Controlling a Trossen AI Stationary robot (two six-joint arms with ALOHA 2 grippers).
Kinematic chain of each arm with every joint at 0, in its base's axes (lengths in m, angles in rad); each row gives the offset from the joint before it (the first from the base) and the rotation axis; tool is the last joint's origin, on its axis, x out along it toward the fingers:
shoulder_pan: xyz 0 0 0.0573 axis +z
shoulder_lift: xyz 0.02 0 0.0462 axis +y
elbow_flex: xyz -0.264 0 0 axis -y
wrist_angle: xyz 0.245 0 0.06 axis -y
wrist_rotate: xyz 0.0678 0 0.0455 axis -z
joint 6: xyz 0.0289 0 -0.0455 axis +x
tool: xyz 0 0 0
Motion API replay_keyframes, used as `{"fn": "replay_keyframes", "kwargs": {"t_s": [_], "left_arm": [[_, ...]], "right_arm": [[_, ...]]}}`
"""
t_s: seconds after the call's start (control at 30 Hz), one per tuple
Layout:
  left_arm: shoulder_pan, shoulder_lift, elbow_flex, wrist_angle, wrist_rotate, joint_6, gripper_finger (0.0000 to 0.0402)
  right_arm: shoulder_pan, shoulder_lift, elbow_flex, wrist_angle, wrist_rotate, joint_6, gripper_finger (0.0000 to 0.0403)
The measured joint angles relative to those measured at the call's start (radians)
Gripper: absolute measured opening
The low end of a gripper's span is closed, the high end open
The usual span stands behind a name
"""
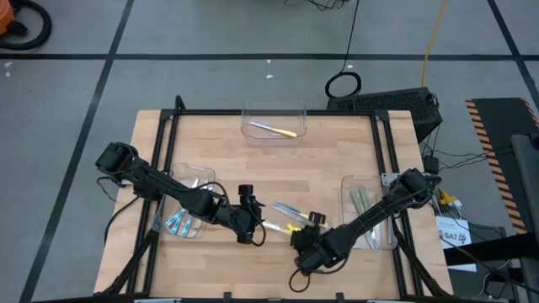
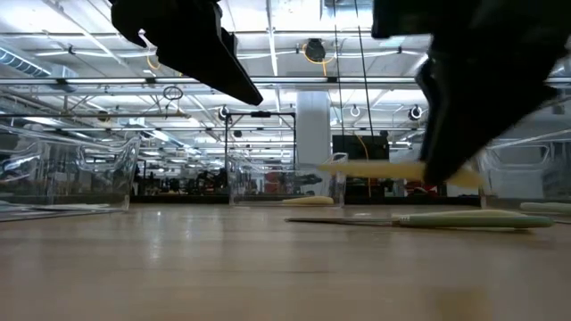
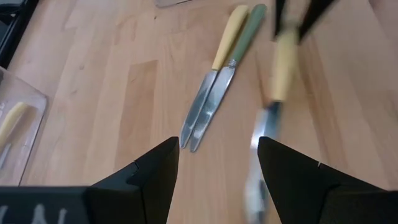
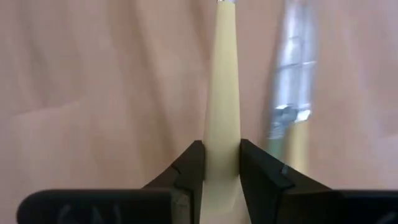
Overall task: Sort silverware by color (type)
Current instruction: Put the bottom yellow knife into the top center transparent bin
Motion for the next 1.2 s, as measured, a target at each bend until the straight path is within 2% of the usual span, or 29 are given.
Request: {"fn": "replay_keyframes", "kwargs": {"t_s": [0.27,0.4,0.63,0.8,0.97,1.2], "left_arm": [[-0.013,0.0,0.0,0.001,0.0,0.03,0.0227],[-0.016,0.0,0.0,0.002,0.0,0.034,0.0227],[-0.015,0.0,0.009,-0.017,-0.072,0.126,0.0227],[-0.015,0.0,0.047,-0.084,-0.077,0.141,0.0227],[-0.011,-0.002,0.087,-0.123,-0.078,0.189,0.0227],[0.023,-0.025,0.123,-0.159,-0.078,0.243,0.0227]], "right_arm": [[-0.017,-0.002,0.063,-0.115,0.068,-0.038,0.0074],[-0.054,-0.002,0.064,-0.155,0.07,-0.047,0.0074],[-0.115,-0.003,0.064,-0.185,-0.007,-0.109,0.0074],[-0.167,-0.004,0.087,-0.265,-0.065,-0.188,0.0074],[-0.197,-0.005,0.135,-0.355,-0.061,-0.243,0.0074],[-0.219,-0.005,0.154,-0.355,-0.031,-0.367,0.0074]]}}
